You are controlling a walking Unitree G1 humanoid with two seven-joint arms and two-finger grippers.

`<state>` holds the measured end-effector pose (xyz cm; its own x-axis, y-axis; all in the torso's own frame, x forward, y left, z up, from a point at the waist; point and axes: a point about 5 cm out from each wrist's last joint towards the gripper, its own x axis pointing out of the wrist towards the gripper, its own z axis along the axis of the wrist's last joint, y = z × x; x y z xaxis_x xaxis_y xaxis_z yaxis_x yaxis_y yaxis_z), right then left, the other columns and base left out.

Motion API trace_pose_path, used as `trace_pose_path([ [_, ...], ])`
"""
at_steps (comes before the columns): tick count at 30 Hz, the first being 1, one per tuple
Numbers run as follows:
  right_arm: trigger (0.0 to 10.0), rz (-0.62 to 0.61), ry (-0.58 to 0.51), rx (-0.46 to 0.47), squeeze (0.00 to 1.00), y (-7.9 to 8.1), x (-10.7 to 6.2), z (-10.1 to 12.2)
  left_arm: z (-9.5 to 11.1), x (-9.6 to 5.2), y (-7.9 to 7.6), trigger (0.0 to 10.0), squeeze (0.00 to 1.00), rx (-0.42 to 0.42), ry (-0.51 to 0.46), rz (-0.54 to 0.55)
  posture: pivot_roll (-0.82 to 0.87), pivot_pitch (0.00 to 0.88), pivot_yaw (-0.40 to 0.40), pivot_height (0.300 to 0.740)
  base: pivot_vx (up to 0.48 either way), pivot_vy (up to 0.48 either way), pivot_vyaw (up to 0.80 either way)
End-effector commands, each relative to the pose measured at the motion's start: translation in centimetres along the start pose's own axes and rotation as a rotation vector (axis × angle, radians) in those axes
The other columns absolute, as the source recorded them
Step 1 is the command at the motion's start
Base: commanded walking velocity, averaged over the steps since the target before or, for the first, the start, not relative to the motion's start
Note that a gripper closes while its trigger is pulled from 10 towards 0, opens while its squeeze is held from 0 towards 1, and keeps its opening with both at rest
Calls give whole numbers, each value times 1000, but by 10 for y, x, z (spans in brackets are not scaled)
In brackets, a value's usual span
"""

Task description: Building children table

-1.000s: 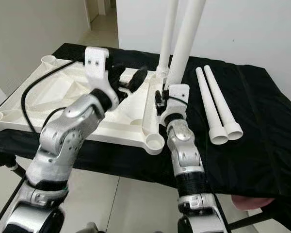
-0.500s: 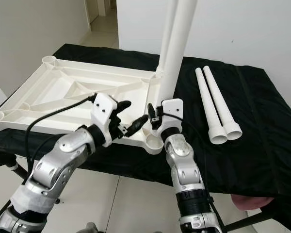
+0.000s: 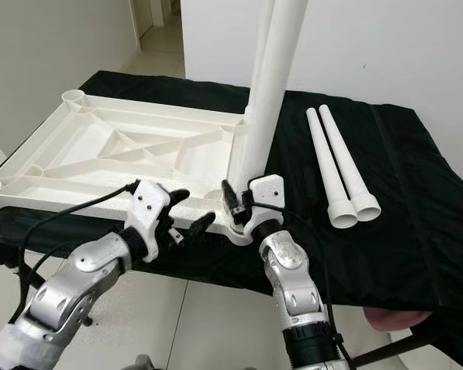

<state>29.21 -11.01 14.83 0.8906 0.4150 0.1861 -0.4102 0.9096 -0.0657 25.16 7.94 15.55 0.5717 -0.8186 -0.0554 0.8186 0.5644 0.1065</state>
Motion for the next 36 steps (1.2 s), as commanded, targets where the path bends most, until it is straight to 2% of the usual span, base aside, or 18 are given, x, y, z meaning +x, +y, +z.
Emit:
trace_pose_path([
  [1, 10000, 28, 8, -5, 0, 3, -3, -4, 2, -1, -5, 10000, 0, 5, -12, -40, -27, 0, -19, 740, 0, 0, 0],
  [9, 10000, 84, 42, -60, 0, 1, -9, -13, 3, 0, -10, 10000, 0, -20, -19, -63, -21, 0, -24, 740, 0, 0, 0],
  [14, 10000, 85, 61, -80, 0, -8, -12, -19, 5, 1, -12, 10000, 0, -20, -29, -81, -21, 0, -24, 740, 0, 0, 0],
  [29, 10000, 66, 89, -55, 0, -17, -9, -31, 0, 0, -13, 10000, 0, 4, 20, -111, -26, 0, -7, 740, 0, 0, 0],
  [36, 10000, 121, 78, -65, 0, -15, -9, -33, 0, -2, -13, 10000, 0, 2, 25, -113, -20, 0, -6, 740, 0, 0, 0],
])
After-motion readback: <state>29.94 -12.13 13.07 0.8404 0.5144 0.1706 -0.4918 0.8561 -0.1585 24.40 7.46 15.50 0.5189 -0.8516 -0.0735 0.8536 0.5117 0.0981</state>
